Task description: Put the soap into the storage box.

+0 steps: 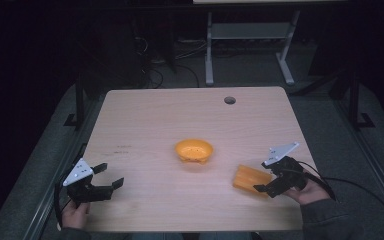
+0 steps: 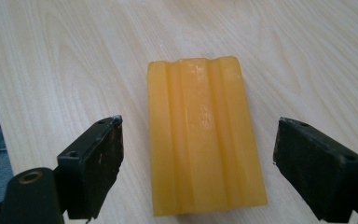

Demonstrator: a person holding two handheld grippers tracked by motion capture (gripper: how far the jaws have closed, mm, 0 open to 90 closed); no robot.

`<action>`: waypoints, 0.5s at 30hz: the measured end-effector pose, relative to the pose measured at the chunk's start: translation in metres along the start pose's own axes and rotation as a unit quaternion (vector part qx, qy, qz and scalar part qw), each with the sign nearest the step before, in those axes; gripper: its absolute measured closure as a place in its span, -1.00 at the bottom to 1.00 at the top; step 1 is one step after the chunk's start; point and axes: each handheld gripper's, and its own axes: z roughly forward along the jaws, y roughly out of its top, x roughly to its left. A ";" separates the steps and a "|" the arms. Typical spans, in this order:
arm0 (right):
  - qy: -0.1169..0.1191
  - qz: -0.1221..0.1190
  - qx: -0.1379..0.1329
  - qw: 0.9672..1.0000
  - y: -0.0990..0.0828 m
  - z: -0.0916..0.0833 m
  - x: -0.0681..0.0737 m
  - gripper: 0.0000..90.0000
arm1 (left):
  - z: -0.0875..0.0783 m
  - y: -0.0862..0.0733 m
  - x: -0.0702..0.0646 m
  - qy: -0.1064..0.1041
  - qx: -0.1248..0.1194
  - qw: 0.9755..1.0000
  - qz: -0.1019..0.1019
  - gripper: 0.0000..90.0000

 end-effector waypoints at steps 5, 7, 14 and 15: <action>0.000 -0.001 0.011 1.000 0.002 0.007 -0.002 -0.66 | 0.000 0.000 0.000 -0.001 0.000 1.000 0.001 -0.68; 0.002 -0.004 0.014 1.000 0.003 0.011 -0.002 -0.66 | 0.000 0.000 0.000 -0.002 0.000 1.000 0.001 -0.68; 0.006 -0.009 0.029 1.000 0.004 0.024 -0.005 -0.66 | 0.000 0.000 0.000 -0.002 0.000 1.000 0.001 -0.68; 0.006 -0.010 0.034 0.999 0.004 0.026 -0.006 -0.66 | 0.000 0.000 0.000 -0.003 0.000 1.000 0.000 -0.68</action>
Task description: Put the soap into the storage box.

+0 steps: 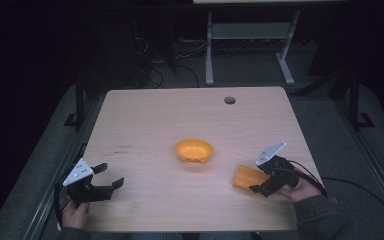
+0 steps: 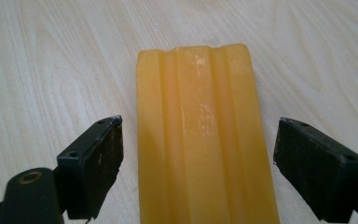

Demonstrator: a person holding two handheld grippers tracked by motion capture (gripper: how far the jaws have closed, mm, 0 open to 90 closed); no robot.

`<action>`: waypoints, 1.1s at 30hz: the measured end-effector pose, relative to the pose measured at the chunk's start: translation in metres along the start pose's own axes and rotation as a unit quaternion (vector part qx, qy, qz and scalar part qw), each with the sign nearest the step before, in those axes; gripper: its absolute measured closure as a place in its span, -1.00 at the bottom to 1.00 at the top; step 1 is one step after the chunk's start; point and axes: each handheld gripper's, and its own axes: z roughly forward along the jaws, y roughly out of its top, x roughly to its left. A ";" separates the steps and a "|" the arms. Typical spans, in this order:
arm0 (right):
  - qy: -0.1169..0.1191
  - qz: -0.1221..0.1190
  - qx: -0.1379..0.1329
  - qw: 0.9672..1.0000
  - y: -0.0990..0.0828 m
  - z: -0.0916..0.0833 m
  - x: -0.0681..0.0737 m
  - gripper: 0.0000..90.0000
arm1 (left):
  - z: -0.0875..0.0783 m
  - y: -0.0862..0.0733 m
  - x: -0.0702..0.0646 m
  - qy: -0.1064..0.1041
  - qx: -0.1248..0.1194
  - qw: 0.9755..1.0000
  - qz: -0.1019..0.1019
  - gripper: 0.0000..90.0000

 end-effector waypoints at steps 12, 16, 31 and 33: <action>0.005 -0.001 0.031 1.000 0.003 0.014 -0.004 -0.66 | 0.001 0.000 0.000 -0.002 0.001 1.000 0.002 -0.68; 0.007 -0.002 0.038 0.999 0.004 0.018 -0.005 -0.67 | 0.000 0.000 0.000 -0.002 0.000 1.000 0.001 -0.68; 0.014 -0.008 0.072 0.997 0.009 0.035 -0.004 -0.66 | -0.001 0.001 0.000 -0.005 -0.005 1.000 -0.001 -0.68; 0.012 -0.010 0.075 0.997 0.009 0.036 -0.004 -0.65 | -0.001 0.001 0.000 -0.005 -0.006 1.000 -0.001 -0.68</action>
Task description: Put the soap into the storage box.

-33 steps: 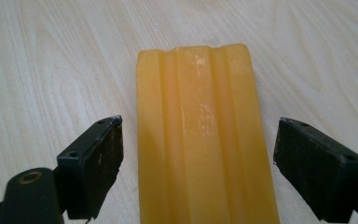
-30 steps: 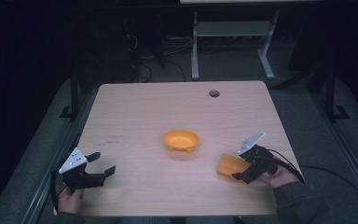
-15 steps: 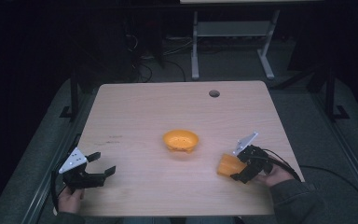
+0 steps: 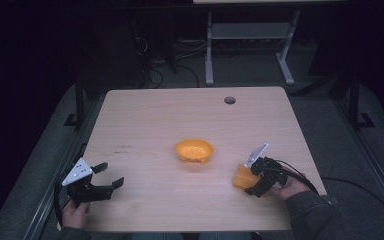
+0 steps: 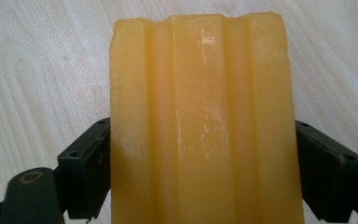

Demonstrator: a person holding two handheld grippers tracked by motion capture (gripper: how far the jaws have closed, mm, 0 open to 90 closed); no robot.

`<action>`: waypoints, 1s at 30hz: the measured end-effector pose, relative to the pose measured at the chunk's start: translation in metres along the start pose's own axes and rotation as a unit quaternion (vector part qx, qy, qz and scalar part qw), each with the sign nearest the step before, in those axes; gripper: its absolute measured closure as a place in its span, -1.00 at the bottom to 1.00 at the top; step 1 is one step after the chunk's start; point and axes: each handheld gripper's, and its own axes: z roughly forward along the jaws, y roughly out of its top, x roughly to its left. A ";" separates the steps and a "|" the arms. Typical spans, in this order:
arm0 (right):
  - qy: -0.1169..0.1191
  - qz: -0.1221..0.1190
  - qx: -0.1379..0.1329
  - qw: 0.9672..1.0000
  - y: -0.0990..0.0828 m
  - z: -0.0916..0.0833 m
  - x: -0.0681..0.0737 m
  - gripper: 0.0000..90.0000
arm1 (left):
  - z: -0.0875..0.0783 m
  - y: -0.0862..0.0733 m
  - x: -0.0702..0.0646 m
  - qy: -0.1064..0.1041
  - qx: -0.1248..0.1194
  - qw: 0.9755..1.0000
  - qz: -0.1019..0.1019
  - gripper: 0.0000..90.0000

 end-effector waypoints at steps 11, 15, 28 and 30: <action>-0.003 -0.012 0.000 1.000 0.001 0.001 0.001 -0.58 | 0.000 0.000 0.000 0.000 0.000 1.000 0.000 -0.68; -0.003 -0.012 0.001 1.000 0.001 0.001 0.001 -0.57 | 0.000 0.000 0.000 0.000 0.000 1.000 0.001 -0.68; -0.001 -0.013 0.003 1.000 0.001 -0.002 0.001 -0.54 | -0.001 0.000 0.001 0.001 -0.004 1.000 -0.002 -0.68; -0.003 -0.014 -0.002 1.000 0.001 -0.004 0.001 -0.54 | -0.001 0.000 0.001 0.001 -0.005 1.000 -0.002 -0.68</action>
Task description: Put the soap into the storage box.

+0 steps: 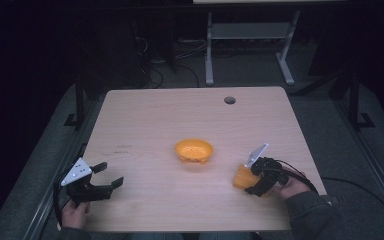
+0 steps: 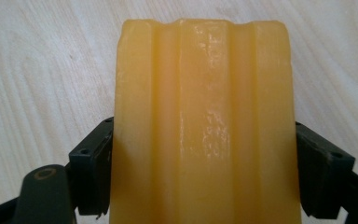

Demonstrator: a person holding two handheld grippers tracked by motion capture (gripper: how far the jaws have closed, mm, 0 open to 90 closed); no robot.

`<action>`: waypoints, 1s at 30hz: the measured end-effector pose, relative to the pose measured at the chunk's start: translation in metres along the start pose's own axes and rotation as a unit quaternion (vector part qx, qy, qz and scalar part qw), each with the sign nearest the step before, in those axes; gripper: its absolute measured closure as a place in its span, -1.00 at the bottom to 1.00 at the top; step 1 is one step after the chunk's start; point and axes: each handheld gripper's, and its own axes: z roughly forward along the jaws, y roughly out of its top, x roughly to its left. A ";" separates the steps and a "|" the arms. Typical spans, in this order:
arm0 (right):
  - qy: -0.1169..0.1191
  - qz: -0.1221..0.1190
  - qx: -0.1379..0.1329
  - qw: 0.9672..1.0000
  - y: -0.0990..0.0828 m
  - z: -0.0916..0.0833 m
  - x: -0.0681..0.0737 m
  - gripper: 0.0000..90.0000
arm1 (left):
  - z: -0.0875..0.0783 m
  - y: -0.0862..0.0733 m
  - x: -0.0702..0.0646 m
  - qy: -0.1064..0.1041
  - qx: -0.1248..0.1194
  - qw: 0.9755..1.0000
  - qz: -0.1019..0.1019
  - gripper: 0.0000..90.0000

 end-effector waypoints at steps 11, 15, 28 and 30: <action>0.000 -0.005 -0.013 1.000 0.008 -0.012 -0.001 -0.54 | -0.001 0.000 0.000 0.002 -0.002 1.000 -0.002 -0.68; -0.001 -0.006 -0.020 1.000 0.011 -0.016 -0.003 -0.54 | -0.001 0.000 0.001 0.001 -0.003 1.000 -0.003 -0.68; 0.000 -0.014 -0.026 1.000 0.027 -0.025 -0.007 -0.54 | -0.001 0.000 0.002 -0.001 -0.005 1.000 -0.008 -0.68; 0.001 -0.015 -0.027 1.000 0.031 -0.027 -0.008 -0.54 | -0.001 0.000 0.002 -0.002 -0.006 1.000 -0.009 -0.68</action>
